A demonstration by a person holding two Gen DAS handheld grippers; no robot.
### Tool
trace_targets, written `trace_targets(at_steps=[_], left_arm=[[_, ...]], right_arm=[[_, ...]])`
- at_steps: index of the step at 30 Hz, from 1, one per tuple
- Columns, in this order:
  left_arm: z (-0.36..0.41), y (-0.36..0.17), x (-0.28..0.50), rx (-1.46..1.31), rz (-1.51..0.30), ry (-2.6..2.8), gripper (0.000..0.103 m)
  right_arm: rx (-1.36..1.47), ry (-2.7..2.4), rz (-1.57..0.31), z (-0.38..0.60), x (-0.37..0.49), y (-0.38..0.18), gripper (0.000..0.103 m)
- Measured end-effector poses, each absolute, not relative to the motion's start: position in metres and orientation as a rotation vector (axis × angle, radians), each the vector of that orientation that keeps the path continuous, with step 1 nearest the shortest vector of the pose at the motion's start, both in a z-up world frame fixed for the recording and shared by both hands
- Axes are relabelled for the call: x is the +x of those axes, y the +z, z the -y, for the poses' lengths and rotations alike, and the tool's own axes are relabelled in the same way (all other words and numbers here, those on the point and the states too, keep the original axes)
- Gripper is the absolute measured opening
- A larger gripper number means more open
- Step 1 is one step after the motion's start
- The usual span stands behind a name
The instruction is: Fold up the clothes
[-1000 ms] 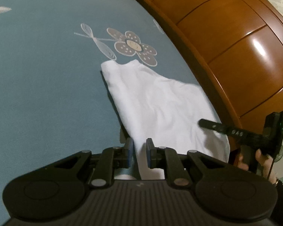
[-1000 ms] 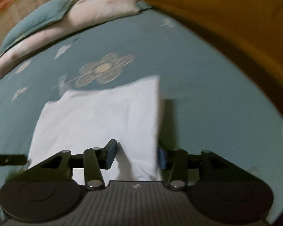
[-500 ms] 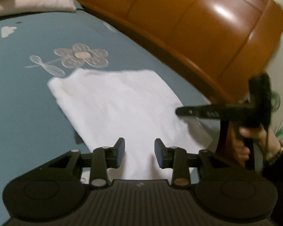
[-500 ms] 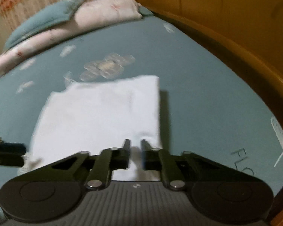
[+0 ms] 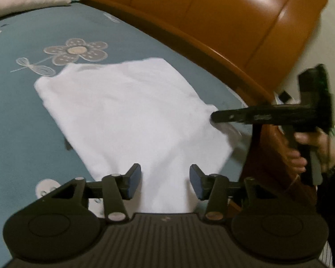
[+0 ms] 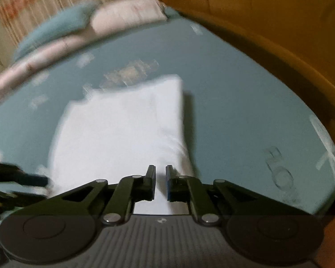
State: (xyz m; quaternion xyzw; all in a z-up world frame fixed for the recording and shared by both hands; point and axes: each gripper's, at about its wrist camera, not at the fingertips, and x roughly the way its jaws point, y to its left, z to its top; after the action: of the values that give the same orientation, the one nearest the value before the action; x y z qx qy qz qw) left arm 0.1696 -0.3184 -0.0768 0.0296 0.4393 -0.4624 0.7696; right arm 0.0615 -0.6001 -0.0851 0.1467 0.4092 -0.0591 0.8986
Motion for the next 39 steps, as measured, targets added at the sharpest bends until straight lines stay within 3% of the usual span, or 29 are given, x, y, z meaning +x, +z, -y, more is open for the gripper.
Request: trace_targets(at_steps=[3,4,5,8,12,16,24,34,39], left_arm=[[0.317,-0.090,0.160,0.109,-0.997,-1.013,0.051],[0.314,-0.092,0.156,0.122,-1.003,-1.018,0.051],[0.310,-0.091,0.153,0.132,-1.000,-1.024,0.051],[0.298,-0.082,0.140,0.142,-0.973,-1.054,0.051],[0.293,-0.082,0.124,0.162,-0.963,-1.095,0.060],[0.298,-0.101,0.115,0.234,-1.036,-1.071,0.060],[0.262,-0.076,0.106,0.258,-0.959,-1.074,0.064],[0.250,-0.080,0.109,0.279,-0.940,-1.017,0.065],[0.244,-0.081,0.113,0.285,-0.925,-0.991,0.070]], right_arm=[[0.448,-0.150,-0.822,0.622,0.048,-0.093,0.000],[0.443,-0.166,-0.811,0.621,0.043,-0.089,0.001],[0.420,-0.169,-0.807,0.617,0.040,-0.085,0.011],[0.385,-0.135,-0.799,0.602,0.033,-0.072,0.011],[0.402,-0.081,-0.795,0.589,0.028,-0.065,0.012],[0.394,-0.068,-0.824,0.574,0.028,-0.070,0.014],[0.477,0.118,-0.798,0.524,0.016,-0.066,0.021],[0.391,0.199,-0.944,0.463,0.040,-0.102,0.021],[0.326,0.186,-0.858,0.462,0.052,-0.064,0.025]])
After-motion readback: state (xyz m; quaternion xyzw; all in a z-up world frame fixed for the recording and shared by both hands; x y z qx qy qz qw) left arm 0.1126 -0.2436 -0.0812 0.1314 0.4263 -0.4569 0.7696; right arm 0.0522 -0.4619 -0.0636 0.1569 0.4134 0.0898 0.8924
